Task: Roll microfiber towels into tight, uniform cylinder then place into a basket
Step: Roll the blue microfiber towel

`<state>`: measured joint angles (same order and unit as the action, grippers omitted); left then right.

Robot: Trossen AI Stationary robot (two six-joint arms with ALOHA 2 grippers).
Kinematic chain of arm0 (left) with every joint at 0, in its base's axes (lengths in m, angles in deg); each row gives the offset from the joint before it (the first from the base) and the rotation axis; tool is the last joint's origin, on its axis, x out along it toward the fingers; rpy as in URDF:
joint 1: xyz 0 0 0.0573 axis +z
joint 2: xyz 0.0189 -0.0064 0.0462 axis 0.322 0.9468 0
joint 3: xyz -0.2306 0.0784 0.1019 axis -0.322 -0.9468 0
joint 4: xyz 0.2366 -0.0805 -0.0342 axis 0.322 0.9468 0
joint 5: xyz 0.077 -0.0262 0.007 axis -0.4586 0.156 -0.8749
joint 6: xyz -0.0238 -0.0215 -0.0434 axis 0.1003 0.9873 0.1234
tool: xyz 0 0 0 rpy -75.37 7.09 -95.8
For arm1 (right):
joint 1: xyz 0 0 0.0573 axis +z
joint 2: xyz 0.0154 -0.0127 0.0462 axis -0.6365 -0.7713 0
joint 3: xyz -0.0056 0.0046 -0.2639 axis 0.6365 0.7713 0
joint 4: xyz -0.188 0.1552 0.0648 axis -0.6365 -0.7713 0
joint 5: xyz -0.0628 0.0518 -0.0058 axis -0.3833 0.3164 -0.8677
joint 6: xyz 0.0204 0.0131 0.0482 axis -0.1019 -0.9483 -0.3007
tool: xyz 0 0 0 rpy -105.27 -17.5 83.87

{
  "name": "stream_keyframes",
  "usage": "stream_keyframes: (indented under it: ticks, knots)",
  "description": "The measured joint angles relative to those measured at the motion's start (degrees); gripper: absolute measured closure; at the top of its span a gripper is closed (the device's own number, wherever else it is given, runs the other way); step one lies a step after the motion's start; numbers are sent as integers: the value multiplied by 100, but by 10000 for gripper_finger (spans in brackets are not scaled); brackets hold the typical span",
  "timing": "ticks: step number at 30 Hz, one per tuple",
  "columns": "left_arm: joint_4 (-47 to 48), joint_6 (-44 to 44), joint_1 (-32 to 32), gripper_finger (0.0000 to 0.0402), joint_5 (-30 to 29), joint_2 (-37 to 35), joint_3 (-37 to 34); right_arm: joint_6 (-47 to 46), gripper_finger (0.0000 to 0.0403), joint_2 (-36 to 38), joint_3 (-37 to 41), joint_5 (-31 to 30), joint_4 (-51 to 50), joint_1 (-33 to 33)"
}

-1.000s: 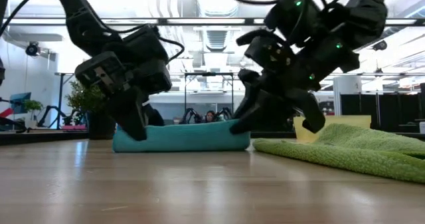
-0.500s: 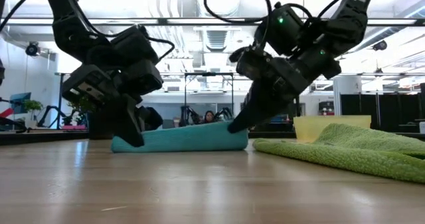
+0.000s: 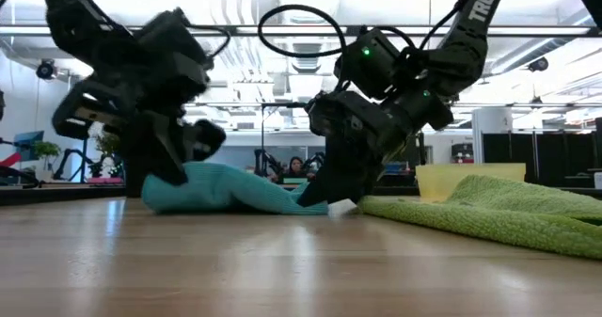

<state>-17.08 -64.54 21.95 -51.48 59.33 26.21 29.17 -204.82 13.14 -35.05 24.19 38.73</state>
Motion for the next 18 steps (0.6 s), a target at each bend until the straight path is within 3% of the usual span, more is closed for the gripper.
stream_keyframes:
  ticks: [5, 8, 13, 18]
  knots:
    - [1238, -562, -221, 347, -1227, -561, 2, -78, 394, 223, -7, 161, -469, -41]
    - [1615, -584, -295, 336, -1425, -906, 23, -243, 394, 321, 8, 221, -725, -44]
    - [1557, -1049, -734, 329, -1469, -1512, 24, -370, 394, 361, 15, 314, -785, -44]
    - [1188, -2079, -1628, 329, -2534, -1754, 15, -540, 394, 365, 15, 415, -782, -46]
